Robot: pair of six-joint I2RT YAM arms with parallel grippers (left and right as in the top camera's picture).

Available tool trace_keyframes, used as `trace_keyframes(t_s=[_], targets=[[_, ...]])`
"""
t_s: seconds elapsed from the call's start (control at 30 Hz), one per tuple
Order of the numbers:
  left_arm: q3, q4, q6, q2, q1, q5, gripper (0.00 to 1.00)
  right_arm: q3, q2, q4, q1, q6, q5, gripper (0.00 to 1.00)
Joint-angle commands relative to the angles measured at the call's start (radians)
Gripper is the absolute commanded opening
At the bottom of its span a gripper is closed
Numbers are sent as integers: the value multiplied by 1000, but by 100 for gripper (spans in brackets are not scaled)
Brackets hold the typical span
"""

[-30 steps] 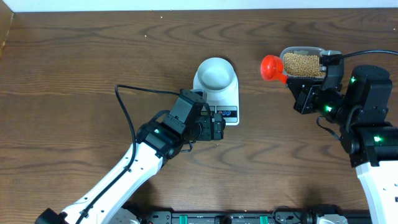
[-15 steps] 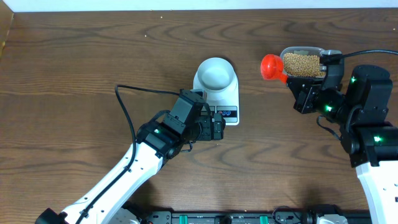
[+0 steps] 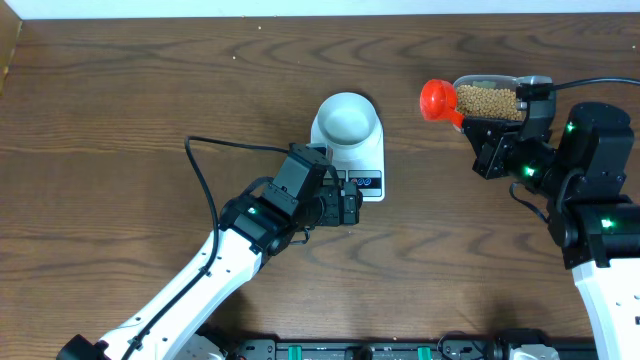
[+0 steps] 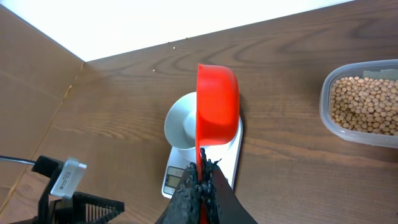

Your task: Scoop item into bowl and weigh 50g on scale

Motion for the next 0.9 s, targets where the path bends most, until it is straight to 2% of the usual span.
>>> trace_keyframes(t_s=[0.0,0.3,0.87], targets=[[13,-3,13,1,-5,-10,98,14,-7,-2,-4,-8,-3,1],[13,20,13,1,-5,-14,98,14,-7,-60,-5,-9,-10,1],[13,81,13,2,-6,-17,97,14,-7,-50,-5,-9,-2,1]])
